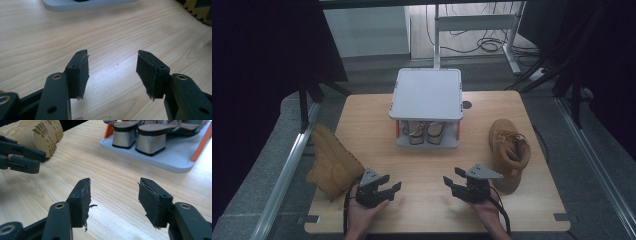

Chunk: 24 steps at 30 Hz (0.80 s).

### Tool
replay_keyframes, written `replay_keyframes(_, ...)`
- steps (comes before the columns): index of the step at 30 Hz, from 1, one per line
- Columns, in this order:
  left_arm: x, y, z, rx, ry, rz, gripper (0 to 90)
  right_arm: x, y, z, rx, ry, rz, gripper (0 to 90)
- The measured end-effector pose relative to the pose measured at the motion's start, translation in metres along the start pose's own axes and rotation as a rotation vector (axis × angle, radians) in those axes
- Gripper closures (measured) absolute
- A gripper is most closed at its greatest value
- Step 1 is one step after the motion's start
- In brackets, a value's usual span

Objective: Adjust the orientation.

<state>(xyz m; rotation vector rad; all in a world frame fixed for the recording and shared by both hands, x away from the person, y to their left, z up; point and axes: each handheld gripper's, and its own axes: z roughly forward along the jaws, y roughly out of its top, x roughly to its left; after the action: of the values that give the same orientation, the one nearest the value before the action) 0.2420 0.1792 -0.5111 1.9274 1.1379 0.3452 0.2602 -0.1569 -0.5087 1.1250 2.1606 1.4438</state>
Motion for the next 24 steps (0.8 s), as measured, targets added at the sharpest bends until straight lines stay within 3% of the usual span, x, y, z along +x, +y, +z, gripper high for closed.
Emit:
replay_keyframes(3, 0.0, 0.001, -0.008, -0.019, 0.0, 0.008, 41.7, 0.0, -0.001, -0.001, -0.002, -0.004, 0.0, 42.2)
replay_keyframes(7, -0.001, 0.005, -0.023, -0.061, 0.038, 0.023, 41.2, -0.002, -0.001, -0.003, -0.008, -0.019, 0.006, 40.9)
replay_keyframes(11, 0.004, 0.007, -0.036, -0.108, 0.063, 0.002, 45.3, -0.003, -0.001, -0.005, -0.007, -0.027, 0.017, 40.7)
replay_keyframes(14, 0.012, 0.007, -0.044, -0.134, 0.072, -0.026, 54.1, -0.004, -0.003, -0.006, 0.002, -0.031, 0.016, 40.4)
replay_keyframes(17, 0.019, 0.005, -0.052, -0.152, 0.08, -0.049, 71.4, -0.005, -0.005, -0.007, 0.008, -0.033, 0.018, 40.4)
replay_keyframes(19, 0.025, 0.003, -0.057, -0.16, 0.082, -0.068, 78.3, -0.005, -0.005, -0.007, 0.01, -0.037, 0.015, 40.4)
replay_keyframes(21, 0.03, 0.001, -0.063, -0.173, 0.077, -0.091, 83.4, -0.004, -0.004, -0.007, 0.014, -0.044, -0.001, 40.3)
replay_keyframes(24, 0.038, -0.001, -0.079, -0.205, 0.103, -0.125, 87.9, -0.001, -0.002, -0.006, 0.012, -0.044, -0.026, 40.2)
